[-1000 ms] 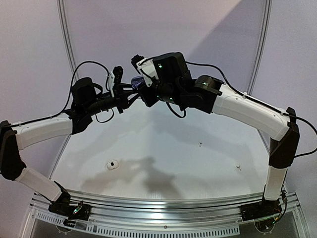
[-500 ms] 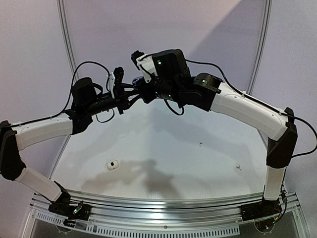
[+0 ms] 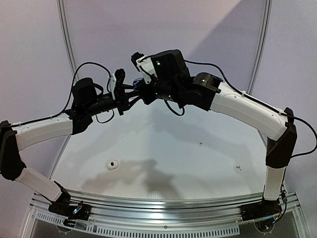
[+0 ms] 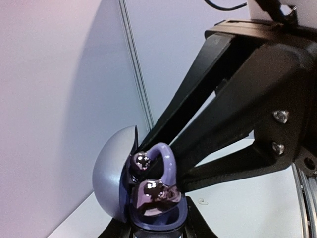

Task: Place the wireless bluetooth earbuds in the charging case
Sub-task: Insert the left earbud into the left side groove of the charging case.

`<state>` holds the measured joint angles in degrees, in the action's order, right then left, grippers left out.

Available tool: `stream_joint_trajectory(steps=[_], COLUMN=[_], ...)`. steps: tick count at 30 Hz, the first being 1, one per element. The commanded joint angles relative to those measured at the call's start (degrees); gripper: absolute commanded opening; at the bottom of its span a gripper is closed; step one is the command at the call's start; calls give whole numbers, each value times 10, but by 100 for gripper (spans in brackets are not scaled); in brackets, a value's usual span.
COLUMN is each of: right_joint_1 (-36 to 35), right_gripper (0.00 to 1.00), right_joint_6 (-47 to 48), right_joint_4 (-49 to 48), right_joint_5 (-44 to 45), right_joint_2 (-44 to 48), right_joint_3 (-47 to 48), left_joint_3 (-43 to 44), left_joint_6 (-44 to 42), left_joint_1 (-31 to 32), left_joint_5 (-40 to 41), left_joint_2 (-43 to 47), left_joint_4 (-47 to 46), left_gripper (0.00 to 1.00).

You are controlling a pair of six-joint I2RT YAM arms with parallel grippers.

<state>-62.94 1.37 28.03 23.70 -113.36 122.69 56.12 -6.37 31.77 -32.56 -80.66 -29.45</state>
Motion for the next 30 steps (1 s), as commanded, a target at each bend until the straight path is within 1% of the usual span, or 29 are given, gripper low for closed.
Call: stream_joint_trajectory(steps=[1,15,20,24,30], right_joint_1=[2,2,3,3,2], right_gripper=[0,0,5,12,17], right_joint_6=[-5,3,1,4,7], right_joint_4=[75,99,111,103,104], right_joint_5=[6,1,9,1,-5], right_joint_2=[-10,-29,-34,-35,-35], right_joint_3=[2,13,16,17,19], left_joint_3=[7,6,4,3,1], left_joint_6=[-20,-30,-22,-14,-13], left_joint_1=[7,7,7,7,7], left_joint_5=[-2,-4,-5,-7,-8], left_joint_2=[14,14,13,13,14], left_joint_4=[-39,-42,-45,-47,-48], left_gripper=[0,0,0,0,0])
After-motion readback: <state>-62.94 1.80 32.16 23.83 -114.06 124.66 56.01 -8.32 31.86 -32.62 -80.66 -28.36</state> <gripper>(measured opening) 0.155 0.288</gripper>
